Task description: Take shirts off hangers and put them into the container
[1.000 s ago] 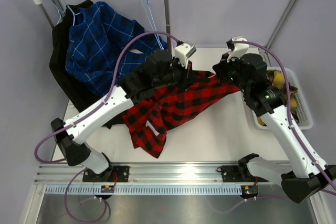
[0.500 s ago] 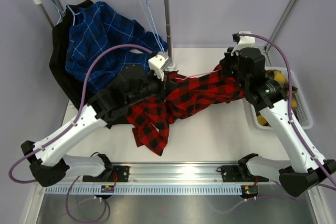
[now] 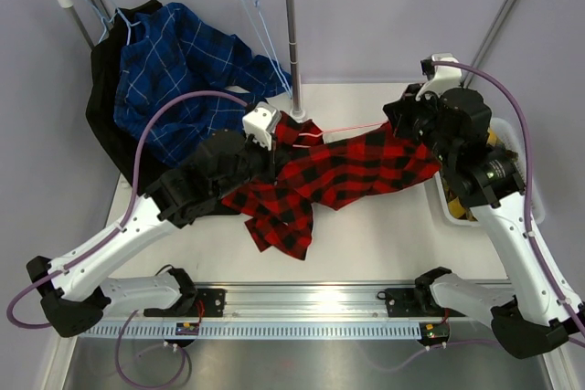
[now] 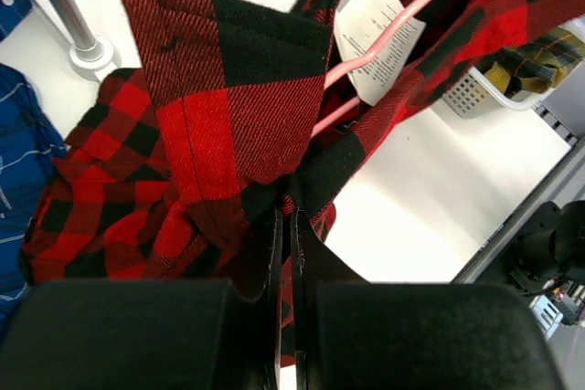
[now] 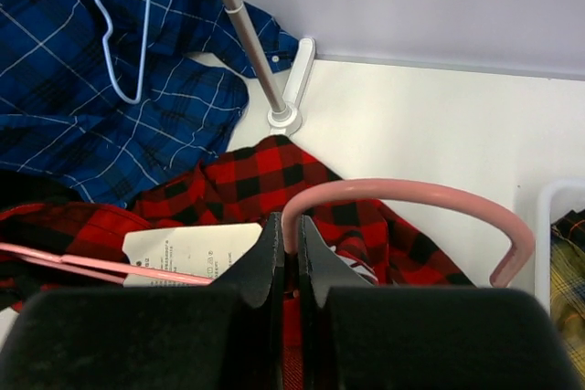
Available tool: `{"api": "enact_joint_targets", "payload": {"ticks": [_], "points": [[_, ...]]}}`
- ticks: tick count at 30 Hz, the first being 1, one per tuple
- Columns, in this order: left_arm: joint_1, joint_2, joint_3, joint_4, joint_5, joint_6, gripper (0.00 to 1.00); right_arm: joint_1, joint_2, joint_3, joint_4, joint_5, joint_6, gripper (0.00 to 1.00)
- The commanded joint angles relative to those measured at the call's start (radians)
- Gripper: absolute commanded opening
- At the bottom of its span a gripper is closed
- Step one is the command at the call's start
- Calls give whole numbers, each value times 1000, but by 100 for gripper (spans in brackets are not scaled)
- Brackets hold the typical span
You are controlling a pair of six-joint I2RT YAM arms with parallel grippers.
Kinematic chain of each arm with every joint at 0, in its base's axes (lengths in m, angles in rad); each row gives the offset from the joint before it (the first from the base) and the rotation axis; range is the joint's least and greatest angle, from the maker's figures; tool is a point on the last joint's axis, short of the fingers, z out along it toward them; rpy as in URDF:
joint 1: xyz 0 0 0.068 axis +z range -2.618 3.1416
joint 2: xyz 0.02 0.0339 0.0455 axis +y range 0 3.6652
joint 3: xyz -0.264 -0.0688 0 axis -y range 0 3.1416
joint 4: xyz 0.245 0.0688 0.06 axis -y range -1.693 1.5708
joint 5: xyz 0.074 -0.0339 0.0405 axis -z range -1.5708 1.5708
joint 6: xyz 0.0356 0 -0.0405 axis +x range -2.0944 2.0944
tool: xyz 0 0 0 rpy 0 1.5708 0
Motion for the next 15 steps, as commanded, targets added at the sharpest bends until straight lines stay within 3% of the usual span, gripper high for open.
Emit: {"api": "enact_joint_targets", "payload": {"ticks": [1, 9, 12, 15], "points": [[0, -20, 50, -2, -154, 4, 0, -14, -27, -33, 18, 36, -18, 0], [54, -84, 81, -54, -339, -22, 0, -14, -99, -127, -11, 71, -41, 0], [54, -80, 82, -56, -296, -13, 0, -14, -107, -124, 6, 54, -26, 0], [54, -58, 58, -51, -138, -53, 0, -14, -90, -82, 14, 42, 9, 0]]}}
